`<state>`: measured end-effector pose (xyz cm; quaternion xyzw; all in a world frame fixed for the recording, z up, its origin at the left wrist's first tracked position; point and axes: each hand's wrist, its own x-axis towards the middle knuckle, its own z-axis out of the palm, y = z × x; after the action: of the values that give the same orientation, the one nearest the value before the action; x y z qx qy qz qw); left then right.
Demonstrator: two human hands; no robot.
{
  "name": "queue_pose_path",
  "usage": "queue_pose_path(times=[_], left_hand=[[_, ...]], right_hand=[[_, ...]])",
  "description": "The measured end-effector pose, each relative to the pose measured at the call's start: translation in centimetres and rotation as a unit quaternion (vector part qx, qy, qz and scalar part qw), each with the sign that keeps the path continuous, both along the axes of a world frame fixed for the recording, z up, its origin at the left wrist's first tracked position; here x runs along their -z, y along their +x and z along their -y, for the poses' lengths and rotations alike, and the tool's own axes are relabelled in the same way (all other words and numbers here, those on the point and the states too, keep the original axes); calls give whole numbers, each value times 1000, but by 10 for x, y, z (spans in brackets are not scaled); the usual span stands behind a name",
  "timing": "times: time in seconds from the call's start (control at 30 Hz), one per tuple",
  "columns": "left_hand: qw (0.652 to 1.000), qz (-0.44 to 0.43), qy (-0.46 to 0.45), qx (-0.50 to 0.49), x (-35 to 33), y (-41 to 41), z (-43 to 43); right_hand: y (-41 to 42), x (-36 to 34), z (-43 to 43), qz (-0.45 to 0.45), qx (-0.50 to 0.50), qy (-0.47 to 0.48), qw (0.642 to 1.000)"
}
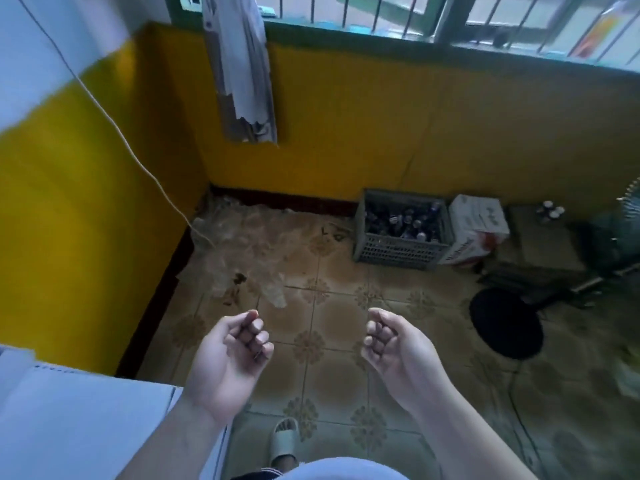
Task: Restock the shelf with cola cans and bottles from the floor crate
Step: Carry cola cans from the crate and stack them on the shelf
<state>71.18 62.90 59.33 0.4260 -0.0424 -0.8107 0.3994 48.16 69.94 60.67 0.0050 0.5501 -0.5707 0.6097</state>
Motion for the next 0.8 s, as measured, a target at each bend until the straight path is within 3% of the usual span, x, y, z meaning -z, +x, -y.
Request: queue_pose_path(times=[0.33, 0.6, 0.8], left_hand=[[987, 31, -33, 155, -5, -153, 113], [986, 67, -15, 152, -6, -295, 191], [988, 64, -30, 137, -24, -402, 257]], right_hand=[[-110, 5, 61, 54, 116, -23, 991], [-253, 39, 131, 147, 160, -18, 976], [-362, 46, 189, 100, 131, 54, 985]])
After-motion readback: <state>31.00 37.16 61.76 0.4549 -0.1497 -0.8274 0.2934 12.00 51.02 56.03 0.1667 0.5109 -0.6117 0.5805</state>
